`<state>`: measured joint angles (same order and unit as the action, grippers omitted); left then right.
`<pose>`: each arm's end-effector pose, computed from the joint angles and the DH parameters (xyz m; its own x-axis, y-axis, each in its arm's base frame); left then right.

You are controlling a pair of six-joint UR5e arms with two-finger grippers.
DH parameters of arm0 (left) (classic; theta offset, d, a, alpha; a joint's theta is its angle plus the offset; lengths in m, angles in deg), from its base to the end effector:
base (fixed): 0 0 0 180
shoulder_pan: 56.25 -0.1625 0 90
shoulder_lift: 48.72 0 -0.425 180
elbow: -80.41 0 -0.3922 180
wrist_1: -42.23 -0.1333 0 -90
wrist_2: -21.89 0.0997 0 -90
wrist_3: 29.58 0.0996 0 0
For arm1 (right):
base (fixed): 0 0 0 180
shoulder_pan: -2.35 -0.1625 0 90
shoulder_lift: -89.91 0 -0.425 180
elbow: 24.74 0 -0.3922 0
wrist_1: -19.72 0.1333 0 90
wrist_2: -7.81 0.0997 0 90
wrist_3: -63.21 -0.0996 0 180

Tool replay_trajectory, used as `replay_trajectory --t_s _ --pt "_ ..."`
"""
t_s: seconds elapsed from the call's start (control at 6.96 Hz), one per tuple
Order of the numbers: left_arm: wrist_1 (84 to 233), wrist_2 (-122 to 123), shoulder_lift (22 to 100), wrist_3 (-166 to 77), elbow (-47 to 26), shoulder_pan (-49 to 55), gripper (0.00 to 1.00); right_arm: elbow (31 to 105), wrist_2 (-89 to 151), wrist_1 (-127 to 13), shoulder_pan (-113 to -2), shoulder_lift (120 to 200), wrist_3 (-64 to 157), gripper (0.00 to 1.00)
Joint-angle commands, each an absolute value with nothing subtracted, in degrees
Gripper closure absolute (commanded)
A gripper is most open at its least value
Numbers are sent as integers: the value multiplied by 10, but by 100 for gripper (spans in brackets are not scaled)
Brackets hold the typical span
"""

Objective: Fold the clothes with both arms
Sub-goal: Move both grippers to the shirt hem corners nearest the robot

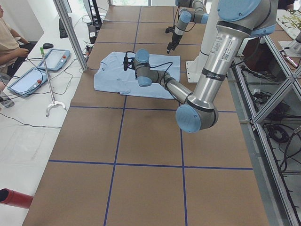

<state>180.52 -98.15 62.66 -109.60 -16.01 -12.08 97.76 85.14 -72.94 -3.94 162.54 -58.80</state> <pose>0.3791 -0.4846 0.2993 0.2140 0.0013 -0.9768 0.2209 0.9740 0.0497 -0.4986 -0.2110 0.2611 0.4311 0.5678 0.7012 -0.5842 0.7679 -0.2626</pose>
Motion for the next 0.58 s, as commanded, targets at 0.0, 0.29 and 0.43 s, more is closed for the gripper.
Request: replay_trajectory --t_s 0.0,0.29,0.43 --pt "1815 -977 605 -1111 -155 -133 20 984 839 -734 -20 1653 -634 6" --pt "1817 -977 605 -1111 -154 -133 19 970 839 -734 0 1658 -689 9" --pt "1817 -977 604 -1111 -153 -134 19 961 840 -734 18 1658 -696 11"
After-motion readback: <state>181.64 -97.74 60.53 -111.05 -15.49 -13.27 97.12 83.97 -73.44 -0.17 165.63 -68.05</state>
